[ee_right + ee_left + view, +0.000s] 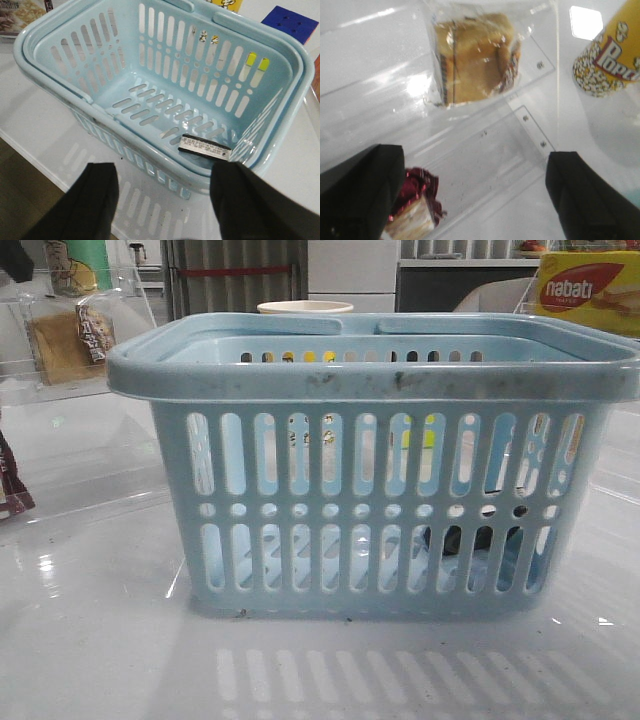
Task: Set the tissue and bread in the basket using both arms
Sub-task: 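Reach the left gripper to the bagged bread bun and grasp it, then carry the bread bun over the basket and open the left gripper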
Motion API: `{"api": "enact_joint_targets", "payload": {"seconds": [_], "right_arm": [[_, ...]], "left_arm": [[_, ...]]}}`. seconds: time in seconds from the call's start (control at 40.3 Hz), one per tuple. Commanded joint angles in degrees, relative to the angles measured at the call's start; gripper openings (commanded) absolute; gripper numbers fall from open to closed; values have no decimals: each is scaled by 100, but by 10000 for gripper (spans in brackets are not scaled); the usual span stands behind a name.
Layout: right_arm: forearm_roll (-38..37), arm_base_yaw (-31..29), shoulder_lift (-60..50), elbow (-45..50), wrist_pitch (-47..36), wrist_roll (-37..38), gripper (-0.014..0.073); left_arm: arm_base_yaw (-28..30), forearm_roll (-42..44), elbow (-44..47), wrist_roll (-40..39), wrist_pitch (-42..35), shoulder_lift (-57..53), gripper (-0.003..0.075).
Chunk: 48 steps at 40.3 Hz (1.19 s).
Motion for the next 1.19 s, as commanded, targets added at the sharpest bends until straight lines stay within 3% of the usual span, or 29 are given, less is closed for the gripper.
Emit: {"api": "enact_joint_targets", "payload": {"seconds": [0.0,0.273,0.521,0.893,1.017,1.165], "right_arm": [[27,11,-27,-150,-380,-60,510],[27,11,-27,-150,-370,-60,510],[27,11,-27,-150,-365,-60,510],[27,11,-27,-150,-357,-60,510],[27,11,-27,-150,-357,-60,510],[27,11,-27,-150,-357,-60,510]], "left_arm": [[143,-649,-623,56,-345,185,626],[188,-1319,-1474,56,-706,1224,624],[188,-1590,-1604,56,-914,1578,608],[188,-1599,-1604,56,-689,1567,184],[188,-1808,-1604,56,-498,1555,97],[188,-1824,-1604,56,-265,1449,93]]}}
